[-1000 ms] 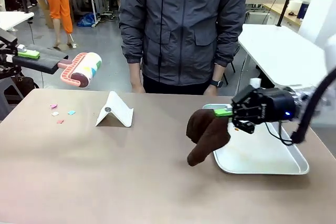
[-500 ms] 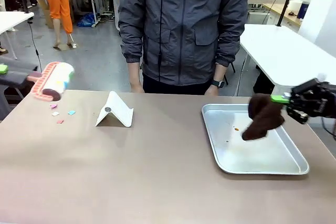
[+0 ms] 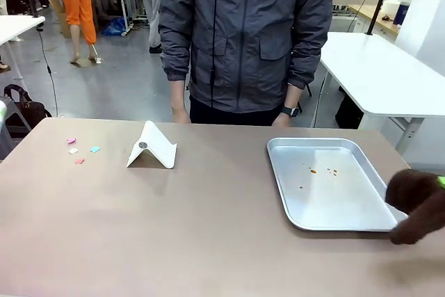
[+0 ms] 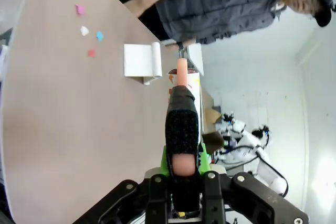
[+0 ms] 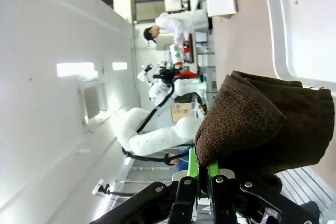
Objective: Clean the surface of the table.
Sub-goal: Hold the Lint Roller with your left hand and the towel with your right hand, then if a person points to the right, clean the right side of the table with your right hand, and if they point to the left, clean the left side with your left hand.
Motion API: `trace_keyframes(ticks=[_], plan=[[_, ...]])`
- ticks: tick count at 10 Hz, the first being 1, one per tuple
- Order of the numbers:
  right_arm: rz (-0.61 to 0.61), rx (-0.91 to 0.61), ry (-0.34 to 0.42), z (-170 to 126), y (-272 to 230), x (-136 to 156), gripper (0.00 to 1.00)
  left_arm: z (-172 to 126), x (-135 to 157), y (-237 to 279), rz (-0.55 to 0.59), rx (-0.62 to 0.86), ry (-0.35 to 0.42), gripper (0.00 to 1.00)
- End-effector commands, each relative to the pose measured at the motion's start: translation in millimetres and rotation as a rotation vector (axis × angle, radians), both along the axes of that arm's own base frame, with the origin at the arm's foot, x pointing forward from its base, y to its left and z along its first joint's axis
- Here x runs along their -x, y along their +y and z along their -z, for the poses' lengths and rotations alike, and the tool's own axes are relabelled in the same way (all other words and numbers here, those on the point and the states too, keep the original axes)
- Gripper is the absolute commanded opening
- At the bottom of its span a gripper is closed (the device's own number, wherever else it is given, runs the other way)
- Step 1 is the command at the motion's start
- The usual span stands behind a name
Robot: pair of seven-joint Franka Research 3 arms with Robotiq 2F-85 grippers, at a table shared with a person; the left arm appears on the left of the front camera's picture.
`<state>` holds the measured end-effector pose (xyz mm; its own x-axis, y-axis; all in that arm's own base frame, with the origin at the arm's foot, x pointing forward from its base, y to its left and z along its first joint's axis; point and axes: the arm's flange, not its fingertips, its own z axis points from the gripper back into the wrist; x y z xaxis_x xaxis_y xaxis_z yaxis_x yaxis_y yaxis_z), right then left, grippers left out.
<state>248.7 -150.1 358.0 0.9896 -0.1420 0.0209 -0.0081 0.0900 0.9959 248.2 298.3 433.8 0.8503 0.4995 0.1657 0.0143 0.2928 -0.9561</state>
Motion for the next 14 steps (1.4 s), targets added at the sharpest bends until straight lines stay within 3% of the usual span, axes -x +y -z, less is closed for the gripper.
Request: trace_keyframes(ticks=[1,3,4,14], plan=[[0.009,-0.077,-0.054,11.1,-14.7,8.7,0.0,-0.8,-4.0,3.9,-0.03,0.032,0.065,0.0],[0.008,-0.067,-0.094,19.5,-4.7,-5.3,0.0,3.7,-20.2,7.6,-0.039,0.049,0.118,0.0],[0.027,-0.06,-0.03,10.7,-12.1,12.4,0.0,7.9,2.6,8.7,-0.039,0.018,0.049,0.0],[0.027,-0.06,-0.03,10.7,-12.1,12.4,0.0,7.9,2.6,8.7,-0.039,0.018,0.049,0.0]])
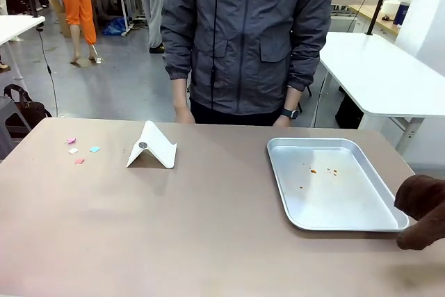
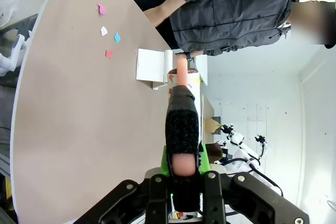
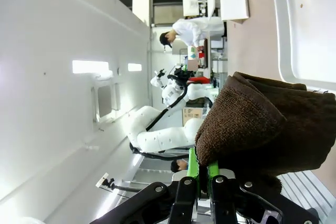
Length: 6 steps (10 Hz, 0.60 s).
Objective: Clean the surface of the table.
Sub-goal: If a person points to the right, clean the right side of the table with your right hand, and if they point to the left, clean the left side with your left hand.
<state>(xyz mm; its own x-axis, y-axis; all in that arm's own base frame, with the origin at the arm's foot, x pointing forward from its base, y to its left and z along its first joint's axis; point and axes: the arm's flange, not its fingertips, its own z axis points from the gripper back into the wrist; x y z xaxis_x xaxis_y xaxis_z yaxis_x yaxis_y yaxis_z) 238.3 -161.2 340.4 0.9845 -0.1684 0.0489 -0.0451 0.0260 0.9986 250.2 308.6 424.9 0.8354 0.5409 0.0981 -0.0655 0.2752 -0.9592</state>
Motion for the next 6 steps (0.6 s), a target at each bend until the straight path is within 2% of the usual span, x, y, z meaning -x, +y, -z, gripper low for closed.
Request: trace_keyframes(ticks=[1,6], plan=[[0.003,0.005,0.009,-7.0,-1.0,2.0,0.0,-1.0,4.7,-1.6,0.007,0.0,-0.021,0.0],[0.003,0.005,0.009,-7.0,-1.0,2.0,0.0,-1.0,4.7,-1.6,0.007,0.0,-0.021,0.0]])
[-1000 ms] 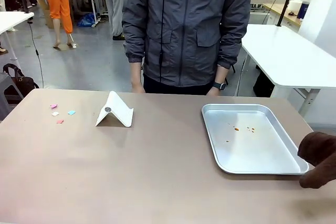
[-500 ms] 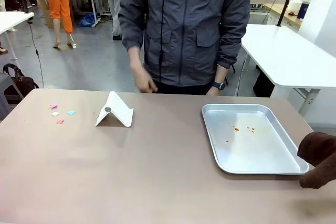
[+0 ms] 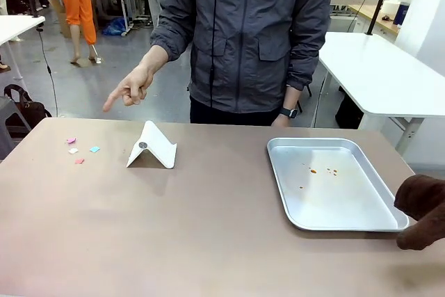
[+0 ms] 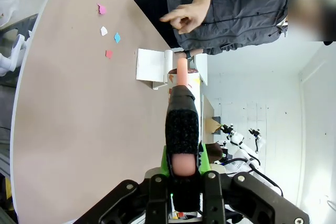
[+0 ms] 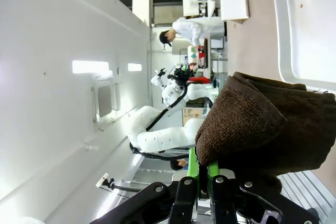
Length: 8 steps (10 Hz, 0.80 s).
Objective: Clean the surface of the table.
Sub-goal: If a person points to the right, clean the right side of the table with your right hand, and if they point to the left, clean the left side with your left hand.
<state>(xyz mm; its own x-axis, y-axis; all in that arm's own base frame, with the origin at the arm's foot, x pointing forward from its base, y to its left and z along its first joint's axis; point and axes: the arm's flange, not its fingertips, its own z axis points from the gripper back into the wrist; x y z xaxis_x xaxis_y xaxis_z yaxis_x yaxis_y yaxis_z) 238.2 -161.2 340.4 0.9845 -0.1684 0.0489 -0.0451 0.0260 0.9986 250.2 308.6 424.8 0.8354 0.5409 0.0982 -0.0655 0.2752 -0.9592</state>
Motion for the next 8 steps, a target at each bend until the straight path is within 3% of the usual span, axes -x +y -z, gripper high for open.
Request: trace_keyframes(ticks=[1,5,6,8], plan=[[0.003,0.005,0.009,-7.0,-1.0,2.0,0.0,-1.0,4.7,-1.6,0.007,0.0,-0.021,0.0],[0.003,0.005,0.009,-7.0,-1.0,2.0,0.0,-1.0,4.7,-1.6,0.007,0.0,-0.021,0.0],[0.003,0.005,0.009,-7.0,-1.0,2.0,0.0,0.0,0.0,0.0,0.0,0.0,0.0,0.22],[0.003,0.005,0.009,-7.0,-1.0,2.0,0.0,-4.1,-28.0,-16.8,0.023,-0.119,0.075,0.22]])
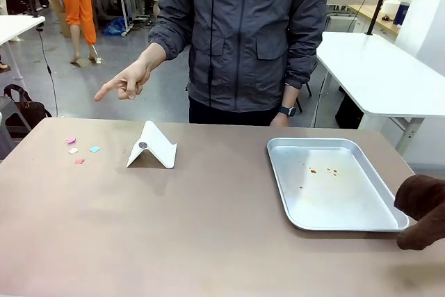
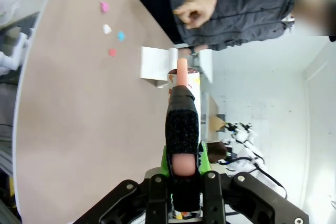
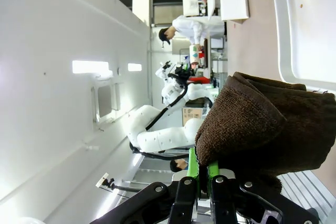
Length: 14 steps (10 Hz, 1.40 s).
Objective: Clean the surface of the table.
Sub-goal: If a person points to the right, clean the right side of the table with your right hand, and if they point to the left, clean the left side with your left hand.
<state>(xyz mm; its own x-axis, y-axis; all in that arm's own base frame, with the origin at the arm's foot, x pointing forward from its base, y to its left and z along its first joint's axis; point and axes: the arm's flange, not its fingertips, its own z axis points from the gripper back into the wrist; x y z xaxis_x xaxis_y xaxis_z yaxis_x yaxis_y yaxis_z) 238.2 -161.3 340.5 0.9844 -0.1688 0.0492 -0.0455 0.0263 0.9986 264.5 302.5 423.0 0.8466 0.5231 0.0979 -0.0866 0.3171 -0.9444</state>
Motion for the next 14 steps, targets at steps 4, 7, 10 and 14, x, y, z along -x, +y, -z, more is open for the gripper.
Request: trace_keyframes(ticks=[4,7,10,14], plan=[[0.002,0.005,0.009,-6.8,-0.9,1.9,0.0,-1.2,-82.2,-26.3,-0.011,-0.263,0.164,0.22],[0.002,0.005,0.009,-6.8,-0.9,1.9,0.0,22.4,-131.4,-31.7,-0.059,-0.371,0.199,0.22],[0.002,0.005,0.009,-6.8,-0.9,1.9,0.0,40.6,-166.8,-34.5,-0.033,-0.373,0.243,0.22],[0.002,0.005,0.009,-6.8,-0.9,1.9,0.0,50.4,-174.5,-42.3,0.009,-0.398,0.254,0.22]])
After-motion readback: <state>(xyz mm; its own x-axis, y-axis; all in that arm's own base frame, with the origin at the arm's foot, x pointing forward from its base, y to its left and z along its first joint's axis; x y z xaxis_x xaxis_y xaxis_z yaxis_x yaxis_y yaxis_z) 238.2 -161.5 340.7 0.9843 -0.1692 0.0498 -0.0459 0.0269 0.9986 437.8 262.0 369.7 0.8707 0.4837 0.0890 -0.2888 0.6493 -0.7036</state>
